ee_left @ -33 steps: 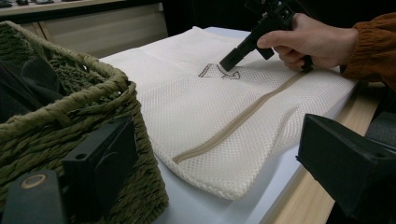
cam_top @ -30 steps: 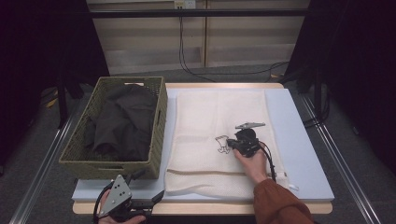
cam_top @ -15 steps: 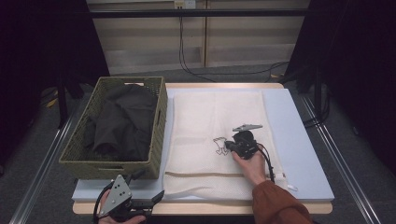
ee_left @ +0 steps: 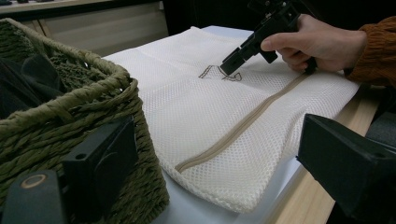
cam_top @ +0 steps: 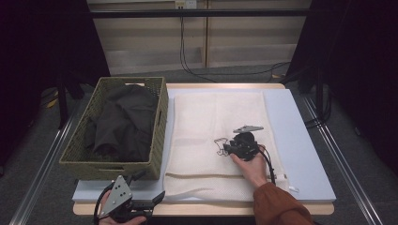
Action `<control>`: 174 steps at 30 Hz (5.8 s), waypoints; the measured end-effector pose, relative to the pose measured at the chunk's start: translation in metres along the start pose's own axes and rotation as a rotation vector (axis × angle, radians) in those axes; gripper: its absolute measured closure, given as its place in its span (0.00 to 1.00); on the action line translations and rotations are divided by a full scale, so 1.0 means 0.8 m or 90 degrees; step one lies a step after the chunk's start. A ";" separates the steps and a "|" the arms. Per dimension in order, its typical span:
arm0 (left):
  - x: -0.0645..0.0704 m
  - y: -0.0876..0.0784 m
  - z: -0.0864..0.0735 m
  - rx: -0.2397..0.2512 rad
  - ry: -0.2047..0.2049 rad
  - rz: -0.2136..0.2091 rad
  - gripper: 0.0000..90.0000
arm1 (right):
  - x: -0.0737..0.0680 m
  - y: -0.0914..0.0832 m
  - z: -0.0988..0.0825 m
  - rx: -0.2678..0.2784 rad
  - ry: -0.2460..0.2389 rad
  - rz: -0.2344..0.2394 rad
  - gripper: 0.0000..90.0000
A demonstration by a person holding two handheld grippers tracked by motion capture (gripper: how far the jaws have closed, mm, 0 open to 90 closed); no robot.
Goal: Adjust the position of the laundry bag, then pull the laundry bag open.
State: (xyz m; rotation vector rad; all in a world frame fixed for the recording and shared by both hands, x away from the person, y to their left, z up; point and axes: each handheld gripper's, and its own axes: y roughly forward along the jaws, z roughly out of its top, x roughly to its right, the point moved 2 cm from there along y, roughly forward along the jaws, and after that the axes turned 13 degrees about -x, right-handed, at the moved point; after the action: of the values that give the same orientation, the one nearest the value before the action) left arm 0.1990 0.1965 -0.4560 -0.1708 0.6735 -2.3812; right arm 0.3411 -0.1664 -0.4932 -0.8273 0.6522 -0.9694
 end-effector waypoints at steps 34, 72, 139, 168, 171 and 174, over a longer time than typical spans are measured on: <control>-0.004 0.001 -0.003 0.001 -0.015 0.000 0.13 | 0.065 -0.110 -0.063 0.127 -0.046 0.064 0.42; -0.005 0.000 -0.004 -0.003 -0.018 -0.003 0.14 | 0.102 -0.169 -0.194 0.077 0.077 0.071 0.74; 0.070 0.098 0.072 -0.048 0.046 -0.188 0.50 | 0.101 -0.161 -0.182 0.076 0.072 0.058 0.94; 0.123 0.222 0.153 -0.082 0.076 -0.284 0.78 | 0.102 -0.177 -0.168 0.124 0.075 0.087 0.95; 0.129 0.235 0.153 -0.082 0.071 -0.294 0.79 | 0.102 -0.178 -0.168 0.125 0.077 0.089 0.95; 0.134 0.250 0.154 -0.086 0.063 -0.300 0.82 | 0.102 -0.179 -0.167 0.127 0.074 0.087 0.95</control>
State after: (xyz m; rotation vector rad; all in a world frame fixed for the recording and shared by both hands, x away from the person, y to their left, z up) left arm 0.2612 -0.0541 -0.4568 -0.2990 0.9254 -2.8064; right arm 0.2070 -0.3257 -0.4541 -0.5470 0.6909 -0.9466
